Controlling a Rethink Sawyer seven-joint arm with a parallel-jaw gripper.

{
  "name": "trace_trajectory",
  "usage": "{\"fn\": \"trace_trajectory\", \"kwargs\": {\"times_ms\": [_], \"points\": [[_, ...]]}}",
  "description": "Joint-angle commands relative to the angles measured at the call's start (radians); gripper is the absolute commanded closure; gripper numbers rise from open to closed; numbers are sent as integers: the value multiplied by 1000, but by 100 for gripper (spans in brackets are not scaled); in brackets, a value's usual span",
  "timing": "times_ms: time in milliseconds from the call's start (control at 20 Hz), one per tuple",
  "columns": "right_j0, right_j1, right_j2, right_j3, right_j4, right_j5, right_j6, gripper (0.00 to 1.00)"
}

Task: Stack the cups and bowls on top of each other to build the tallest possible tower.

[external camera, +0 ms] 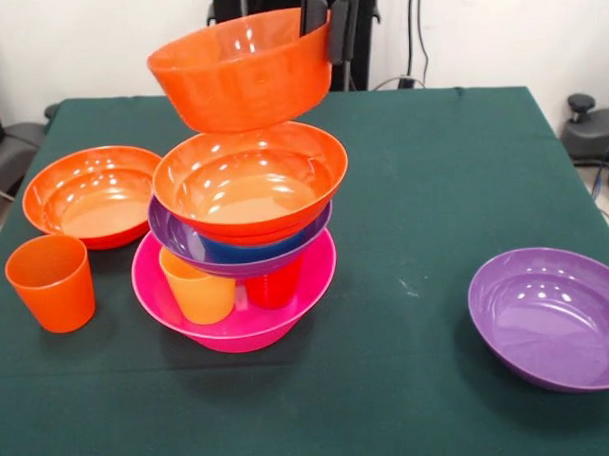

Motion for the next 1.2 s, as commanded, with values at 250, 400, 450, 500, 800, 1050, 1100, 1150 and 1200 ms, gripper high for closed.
{"fn": "trace_trajectory", "kwargs": {"times_ms": [250, 400, 450, 500, 800, 1050, 1100, 1150, 1200], "points": [[33, 97, 41, 189, -47, -137, 167, 100], [37, 105, 44, 200, -41, -157, 170, 100], [42, 109, 39, 198, -41, -159, 175, 100], [47, 113, 34, 196, -41, -161, 180, 100], [58, 125, 18, 184, -34, -141, 174, 100], [84, 148, -25, 143, -32, -45, 195, 100], [90, 151, -35, 137, -34, -37, 197, 100], [97, 154, -45, 131, -35, -29, 199, 100], [104, 158, -56, 126, -37, -29, 202, 100]]}}
